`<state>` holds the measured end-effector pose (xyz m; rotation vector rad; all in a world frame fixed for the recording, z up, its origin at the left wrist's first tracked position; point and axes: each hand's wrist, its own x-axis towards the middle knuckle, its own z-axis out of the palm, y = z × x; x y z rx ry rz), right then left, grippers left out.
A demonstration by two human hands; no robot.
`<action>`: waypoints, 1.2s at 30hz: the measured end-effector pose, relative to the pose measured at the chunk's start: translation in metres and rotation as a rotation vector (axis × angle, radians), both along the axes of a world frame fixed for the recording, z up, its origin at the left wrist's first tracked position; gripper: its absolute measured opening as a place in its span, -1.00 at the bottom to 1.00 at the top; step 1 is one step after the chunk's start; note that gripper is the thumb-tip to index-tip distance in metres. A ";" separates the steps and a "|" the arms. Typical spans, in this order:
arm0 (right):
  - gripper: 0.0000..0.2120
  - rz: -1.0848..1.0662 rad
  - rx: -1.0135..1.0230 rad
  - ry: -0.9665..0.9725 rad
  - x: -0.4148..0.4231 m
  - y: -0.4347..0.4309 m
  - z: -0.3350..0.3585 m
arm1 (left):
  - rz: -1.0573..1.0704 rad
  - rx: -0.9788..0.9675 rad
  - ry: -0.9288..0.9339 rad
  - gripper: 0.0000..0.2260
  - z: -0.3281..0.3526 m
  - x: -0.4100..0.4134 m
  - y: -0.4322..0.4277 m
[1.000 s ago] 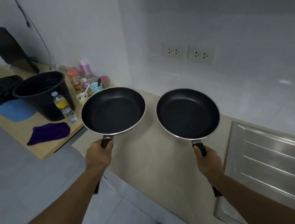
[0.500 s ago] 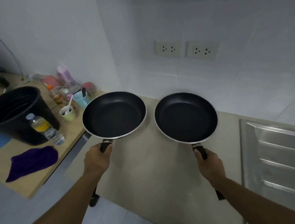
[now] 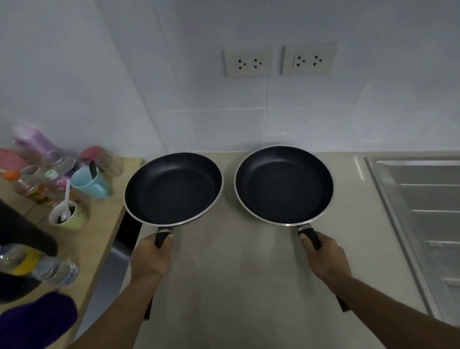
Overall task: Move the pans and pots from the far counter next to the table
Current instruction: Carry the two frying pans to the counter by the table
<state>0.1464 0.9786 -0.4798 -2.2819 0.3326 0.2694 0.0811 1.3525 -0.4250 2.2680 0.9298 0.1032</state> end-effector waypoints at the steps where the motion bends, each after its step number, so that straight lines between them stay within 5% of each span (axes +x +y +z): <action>1: -0.68 -0.018 0.004 0.007 -0.003 0.008 -0.001 | -0.014 -0.015 -0.003 -0.69 -0.002 0.003 0.007; 36: -0.71 -0.126 -0.037 0.026 0.005 0.134 -0.024 | -0.178 -0.024 0.142 -0.61 -0.050 0.053 0.084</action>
